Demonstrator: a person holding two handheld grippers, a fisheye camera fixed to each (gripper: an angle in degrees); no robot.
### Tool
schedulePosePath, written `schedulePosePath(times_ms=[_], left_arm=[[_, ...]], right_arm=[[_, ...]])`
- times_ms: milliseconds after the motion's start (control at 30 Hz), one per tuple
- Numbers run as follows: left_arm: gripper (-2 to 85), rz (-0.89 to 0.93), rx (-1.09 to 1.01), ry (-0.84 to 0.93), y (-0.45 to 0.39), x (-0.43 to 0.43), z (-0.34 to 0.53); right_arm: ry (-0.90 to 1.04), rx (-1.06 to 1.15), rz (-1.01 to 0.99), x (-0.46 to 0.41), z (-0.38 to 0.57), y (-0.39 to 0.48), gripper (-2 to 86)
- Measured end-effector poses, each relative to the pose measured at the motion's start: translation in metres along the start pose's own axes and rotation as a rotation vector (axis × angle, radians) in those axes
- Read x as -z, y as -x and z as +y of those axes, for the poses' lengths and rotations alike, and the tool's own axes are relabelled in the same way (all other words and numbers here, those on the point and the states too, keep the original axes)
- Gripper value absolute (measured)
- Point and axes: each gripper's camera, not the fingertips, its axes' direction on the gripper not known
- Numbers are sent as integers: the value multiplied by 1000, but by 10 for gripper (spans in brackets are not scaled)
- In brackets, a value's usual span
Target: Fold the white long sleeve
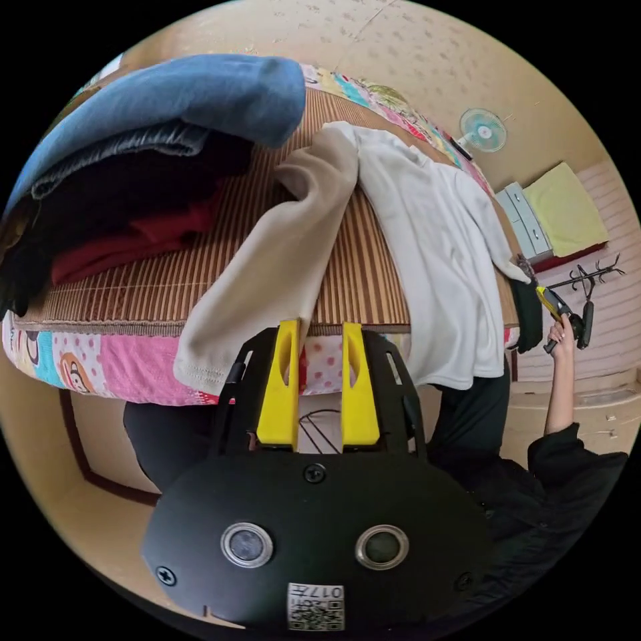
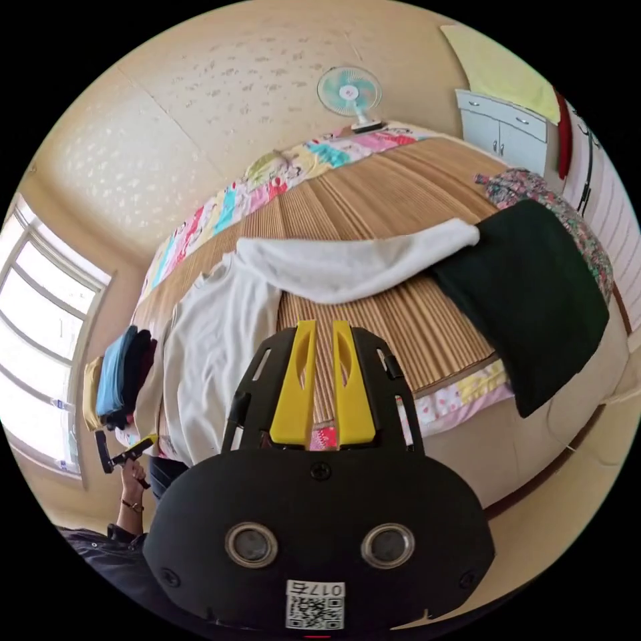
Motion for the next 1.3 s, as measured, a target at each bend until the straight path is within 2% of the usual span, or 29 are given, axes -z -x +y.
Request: schedulePosePath(times_ms=[100,133,167,200,233,300,367,467,500,567,633,733,833,867,900,1000,1067,1133,1233,1300], left_arm=[[16,22,-12,95,12,12,-15],[13,68,-14,107,15,18,-19],[7,223,-50,84,20,40,-24],[2,390,-99,17,25,73,-28],[0,464,-124,-22,28,93,-30],[-5,612,-205,-216,53,187,-37],[-6,563,-186,-378,89,257,-32],[-5,329,29,-616,167,338,10],[-4,257,147,-705,195,352,40],[5,222,240,-825,218,355,86],[32,210,251,-860,221,338,120],[67,179,278,-753,196,277,140],[91,383,132,-485,148,184,122],[98,447,72,-346,125,144,112],[105,464,41,-234,104,108,105],[119,452,-38,-47,63,40,96],[123,446,-74,15,45,17,94],[121,422,-106,63,28,0,95],[87,229,-165,27,11,2,108],[58,274,-267,80,12,11,109]], right_arm=[[73,-30,-104,-33,31,6,19],[91,-46,-133,-40,41,7,20],[100,-53,-146,-42,45,7,20],[111,-67,-170,-44,51,6,21],[113,-72,-194,-43,56,5,22],[118,-57,-209,-37,60,3,24],[122,-43,-189,-28,62,0,25],[113,-39,-158,-14,68,-8,27],[111,-47,-157,-10,72,-13,29],[117,-63,-158,-8,79,-19,32],[141,-83,-169,-11,88,-26,42],[198,-58,-230,-19,94,-25,65],[239,-14,-212,-24,96,-16,83],[242,-10,-190,-23,96,-14,85],[247,4,-163,-21,97,-9,86],[255,20,-177,-16,103,1,94],[283,55,-190,-18,111,10,95],[363,134,-121,-32,127,29,90],[340,283,58,-35,150,60,66],[338,345,102,-25,156,70,48]])
